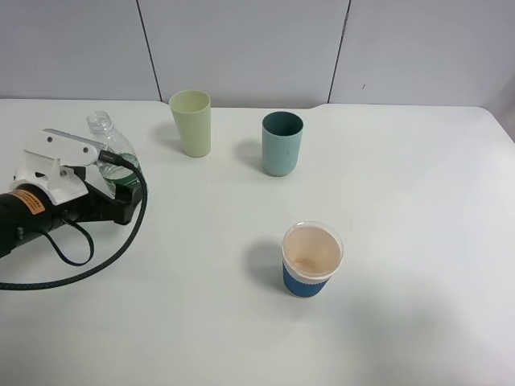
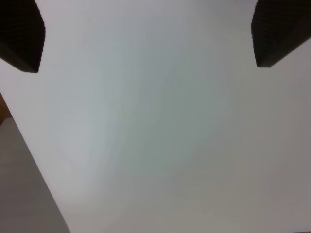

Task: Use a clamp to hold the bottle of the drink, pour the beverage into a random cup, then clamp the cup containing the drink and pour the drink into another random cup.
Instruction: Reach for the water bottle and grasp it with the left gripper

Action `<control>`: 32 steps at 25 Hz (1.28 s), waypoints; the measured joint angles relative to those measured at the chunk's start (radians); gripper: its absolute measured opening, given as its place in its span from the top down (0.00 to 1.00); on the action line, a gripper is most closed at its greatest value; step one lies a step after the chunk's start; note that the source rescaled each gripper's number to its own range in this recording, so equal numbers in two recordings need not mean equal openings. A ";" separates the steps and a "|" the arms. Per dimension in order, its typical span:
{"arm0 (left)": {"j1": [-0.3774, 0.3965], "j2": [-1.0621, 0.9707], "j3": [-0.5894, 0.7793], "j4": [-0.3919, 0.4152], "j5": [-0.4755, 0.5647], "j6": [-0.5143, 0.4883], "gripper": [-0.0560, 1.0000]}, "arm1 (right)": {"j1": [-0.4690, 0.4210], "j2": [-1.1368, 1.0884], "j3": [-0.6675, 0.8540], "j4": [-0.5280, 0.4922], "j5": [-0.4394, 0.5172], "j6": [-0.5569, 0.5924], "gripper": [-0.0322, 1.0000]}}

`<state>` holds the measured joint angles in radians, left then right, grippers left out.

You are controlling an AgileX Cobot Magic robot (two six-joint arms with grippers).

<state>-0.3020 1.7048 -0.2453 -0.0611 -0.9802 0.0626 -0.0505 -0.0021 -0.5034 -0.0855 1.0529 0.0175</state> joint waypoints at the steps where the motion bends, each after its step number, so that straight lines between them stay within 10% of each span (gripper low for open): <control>1: 0.000 0.017 0.001 -0.001 -0.045 -0.001 0.00 | 0.000 0.000 0.000 0.000 0.000 0.000 0.43; 8: 0.000 0.132 0.001 -0.018 -0.224 -0.002 0.00 | 0.000 0.000 0.000 0.000 0.000 0.000 0.43; 30: 0.000 0.304 -0.122 -0.036 -0.232 -0.049 0.00 | 0.000 0.000 0.000 0.000 0.000 0.000 0.43; 32: 0.000 0.304 -0.122 -0.035 -0.232 -0.056 0.18 | 0.000 0.000 0.000 0.000 0.000 0.000 0.43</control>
<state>-0.3020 2.0084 -0.3673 -0.0960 -1.2117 0.0069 -0.0505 -0.0021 -0.5034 -0.0855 1.0529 0.0175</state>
